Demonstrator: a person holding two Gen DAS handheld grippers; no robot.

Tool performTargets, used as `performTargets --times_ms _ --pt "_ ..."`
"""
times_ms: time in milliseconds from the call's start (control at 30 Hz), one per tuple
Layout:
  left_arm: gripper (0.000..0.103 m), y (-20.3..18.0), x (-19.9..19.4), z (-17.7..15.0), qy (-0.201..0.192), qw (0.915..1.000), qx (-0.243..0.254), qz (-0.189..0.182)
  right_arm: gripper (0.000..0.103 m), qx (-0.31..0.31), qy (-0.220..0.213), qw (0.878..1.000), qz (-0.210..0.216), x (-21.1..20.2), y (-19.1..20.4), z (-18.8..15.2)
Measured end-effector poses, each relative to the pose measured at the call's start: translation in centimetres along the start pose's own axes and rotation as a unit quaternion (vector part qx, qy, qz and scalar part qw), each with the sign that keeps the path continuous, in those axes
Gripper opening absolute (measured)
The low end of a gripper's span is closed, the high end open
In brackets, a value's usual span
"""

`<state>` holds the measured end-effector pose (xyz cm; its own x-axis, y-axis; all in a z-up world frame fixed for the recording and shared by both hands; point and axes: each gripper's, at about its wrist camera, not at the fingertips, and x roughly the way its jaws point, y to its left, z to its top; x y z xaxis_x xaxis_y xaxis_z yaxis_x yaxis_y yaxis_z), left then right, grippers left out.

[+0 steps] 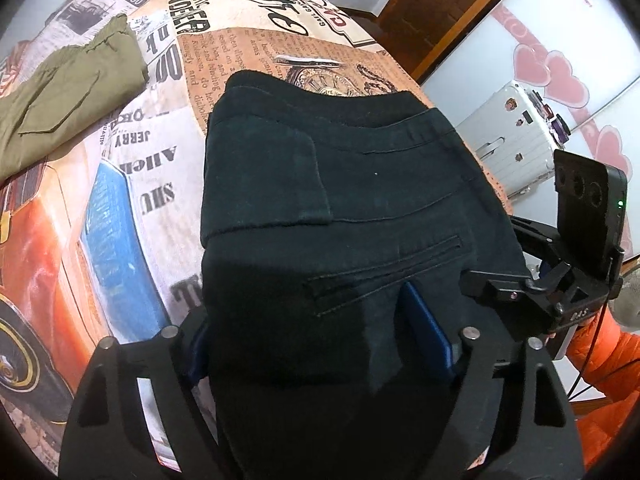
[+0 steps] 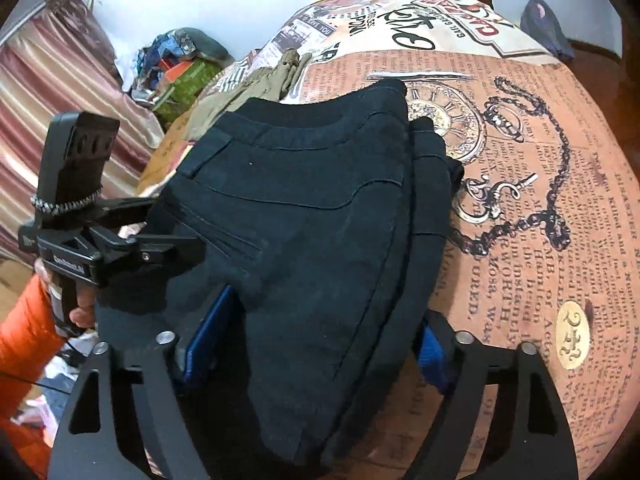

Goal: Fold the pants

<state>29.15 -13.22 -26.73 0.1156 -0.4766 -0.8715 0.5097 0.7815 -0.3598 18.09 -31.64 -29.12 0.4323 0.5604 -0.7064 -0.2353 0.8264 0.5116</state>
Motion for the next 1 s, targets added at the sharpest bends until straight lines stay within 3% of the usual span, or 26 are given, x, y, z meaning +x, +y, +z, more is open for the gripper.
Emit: performTargets --times_ms 200,500,767,1000 --pt "0.063 -0.4 -0.9 0.1 -0.008 1.0 0.001 0.002 0.048 0.002 -0.005 1.0 0.013 -0.3 0.2 0.4" --pt "0.036 -1.7 -3.4 -0.1 -0.042 0.9987 0.01 0.029 0.028 -0.027 -0.019 0.999 0.003 -1.3 1.5 1.3" --pt "0.031 -3.2 -6.8 0.2 -0.094 0.9946 0.023 0.039 0.025 -0.065 -0.051 0.996 -0.011 -3.6 3.6 3.1" --pt "0.031 -3.4 -11.5 1.2 -0.158 0.9855 0.02 0.059 0.025 -0.111 -0.091 0.989 -0.021 -5.6 6.9 5.8"
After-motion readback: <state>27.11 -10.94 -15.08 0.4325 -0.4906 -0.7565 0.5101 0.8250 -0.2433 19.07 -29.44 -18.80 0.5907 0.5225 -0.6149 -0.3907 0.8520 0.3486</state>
